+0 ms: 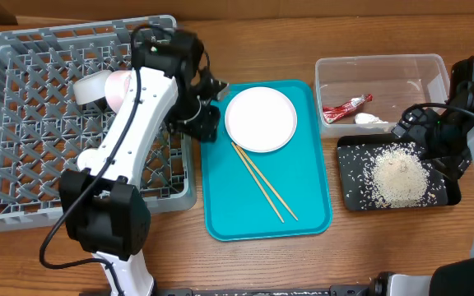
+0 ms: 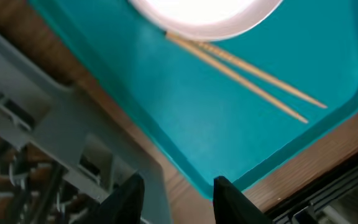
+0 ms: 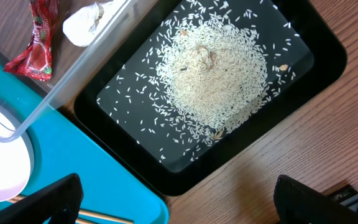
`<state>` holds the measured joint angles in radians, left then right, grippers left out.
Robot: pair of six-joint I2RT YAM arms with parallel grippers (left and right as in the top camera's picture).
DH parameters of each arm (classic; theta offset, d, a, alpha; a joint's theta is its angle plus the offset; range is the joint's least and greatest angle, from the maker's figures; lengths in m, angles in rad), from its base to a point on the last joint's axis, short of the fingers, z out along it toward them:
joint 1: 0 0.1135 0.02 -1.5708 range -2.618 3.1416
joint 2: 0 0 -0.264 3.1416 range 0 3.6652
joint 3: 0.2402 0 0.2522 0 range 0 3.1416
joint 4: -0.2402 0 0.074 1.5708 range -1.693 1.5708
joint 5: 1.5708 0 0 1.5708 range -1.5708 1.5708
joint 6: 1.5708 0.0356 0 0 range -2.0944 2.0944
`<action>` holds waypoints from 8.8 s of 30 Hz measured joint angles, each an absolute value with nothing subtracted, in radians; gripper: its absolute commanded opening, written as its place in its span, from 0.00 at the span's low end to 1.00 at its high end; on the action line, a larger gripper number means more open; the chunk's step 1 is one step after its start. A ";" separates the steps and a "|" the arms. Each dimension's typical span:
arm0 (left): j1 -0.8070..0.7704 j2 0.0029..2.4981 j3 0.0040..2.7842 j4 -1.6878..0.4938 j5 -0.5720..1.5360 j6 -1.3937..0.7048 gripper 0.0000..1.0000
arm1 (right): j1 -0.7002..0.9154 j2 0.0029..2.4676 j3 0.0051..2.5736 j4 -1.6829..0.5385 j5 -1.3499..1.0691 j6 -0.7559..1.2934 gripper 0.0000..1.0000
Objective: Sort waste into correct bins and load items into the dishwasher
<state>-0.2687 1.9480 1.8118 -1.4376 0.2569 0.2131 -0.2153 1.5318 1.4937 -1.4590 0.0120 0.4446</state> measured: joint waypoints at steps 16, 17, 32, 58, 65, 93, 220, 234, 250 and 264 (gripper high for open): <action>-0.271 1.949 1.496 -1.414 0.155 0.057 0.39 | -0.215 1.532 1.494 -1.462 0.015 0.443 1.00; -0.271 1.949 1.494 -1.414 0.149 0.053 0.39 | -0.215 1.532 1.494 -1.462 0.015 0.443 1.00; -0.303 1.949 1.659 -1.362 0.130 0.031 0.49 | -0.215 1.532 1.494 -1.464 0.015 0.443 1.00; -0.630 1.943 1.774 -1.293 0.130 -0.658 0.63 | -0.215 1.532 1.494 -1.463 0.015 0.432 1.00; -0.699 1.944 1.577 -1.152 0.130 -0.959 0.58 | -0.215 1.532 1.494 -1.464 0.015 0.418 1.00; -0.705 1.945 1.250 -0.828 0.070 -1.173 0.04 | -0.215 1.532 1.494 -1.466 0.015 0.395 1.00; -0.679 1.874 1.446 -0.934 0.106 -0.860 0.49 | -0.215 1.532 1.494 -1.466 0.015 0.365 1.00; -0.727 2.064 1.444 -0.920 0.070 -0.975 0.36 | -0.215 1.532 1.494 -1.467 0.015 0.357 1.00; -0.706 2.077 1.448 -0.970 0.116 -0.996 0.04 | -0.215 1.532 1.494 -1.467 0.015 0.346 1.00; -0.574 1.837 1.433 -0.994 0.031 -0.797 0.04 | -0.215 1.532 1.494 -1.467 0.015 0.343 1.00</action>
